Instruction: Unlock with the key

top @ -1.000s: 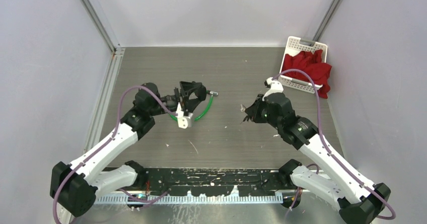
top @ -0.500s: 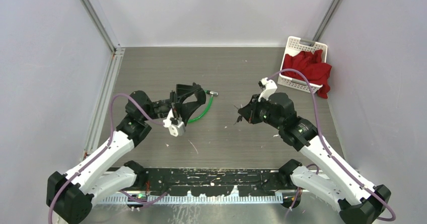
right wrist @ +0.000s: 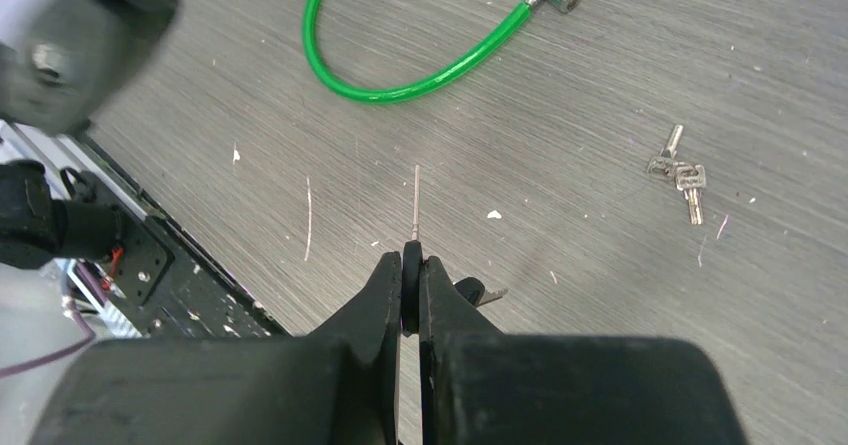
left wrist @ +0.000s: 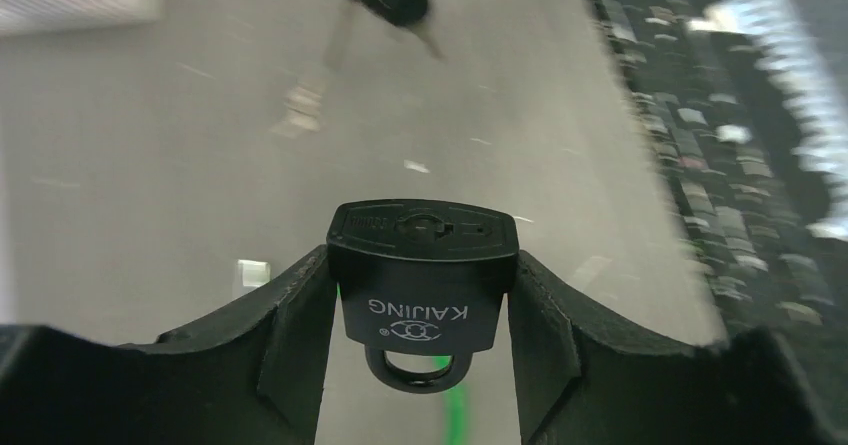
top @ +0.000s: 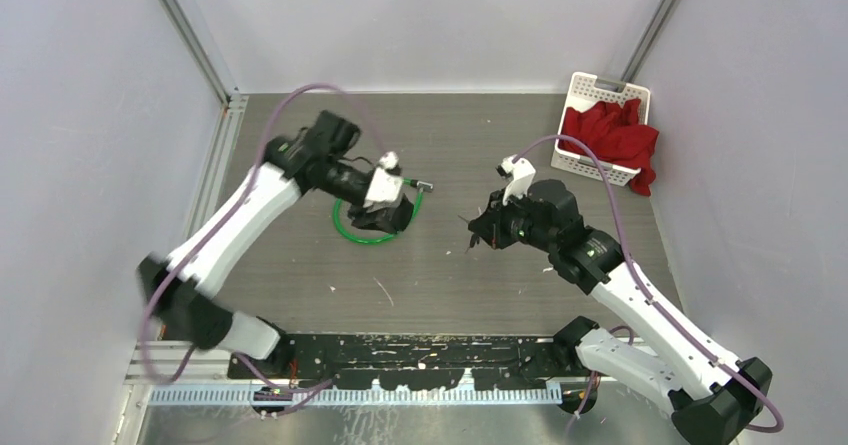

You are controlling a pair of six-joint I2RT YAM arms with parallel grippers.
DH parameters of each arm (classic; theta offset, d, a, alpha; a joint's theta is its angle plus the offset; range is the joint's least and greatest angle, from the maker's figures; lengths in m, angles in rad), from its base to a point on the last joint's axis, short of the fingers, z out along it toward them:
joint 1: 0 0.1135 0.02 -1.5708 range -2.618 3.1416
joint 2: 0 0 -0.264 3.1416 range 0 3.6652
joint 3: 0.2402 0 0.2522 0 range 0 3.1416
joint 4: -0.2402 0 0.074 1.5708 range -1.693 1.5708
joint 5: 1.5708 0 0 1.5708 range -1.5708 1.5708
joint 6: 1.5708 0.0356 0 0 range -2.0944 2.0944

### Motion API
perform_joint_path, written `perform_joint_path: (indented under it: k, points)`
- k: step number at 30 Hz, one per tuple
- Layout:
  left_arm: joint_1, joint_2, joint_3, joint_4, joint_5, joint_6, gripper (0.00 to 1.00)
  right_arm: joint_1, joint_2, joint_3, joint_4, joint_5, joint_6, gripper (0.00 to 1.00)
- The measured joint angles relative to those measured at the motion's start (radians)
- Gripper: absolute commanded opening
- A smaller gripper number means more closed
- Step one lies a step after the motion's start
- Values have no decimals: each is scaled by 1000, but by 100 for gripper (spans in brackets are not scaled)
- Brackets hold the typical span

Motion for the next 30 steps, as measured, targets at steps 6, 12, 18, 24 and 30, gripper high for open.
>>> perform_joint_path:
  k: [6,12,18,24,30]
  points:
    - [14,492,271,-486,50,26,1,0,-23,-1,11,-51,-158,1]
    - [31,507,250,-655,99,5,3,3,-123,-43,68,-175,-437,1]
    - [12,505,162,-694,187,-45,3,89,-60,-11,10,-267,-742,1]
    - [-93,505,65,-699,241,-37,2,220,44,30,-42,-275,-892,1]
    - [-157,514,65,-706,293,-29,1,314,46,48,-82,-276,-959,1]
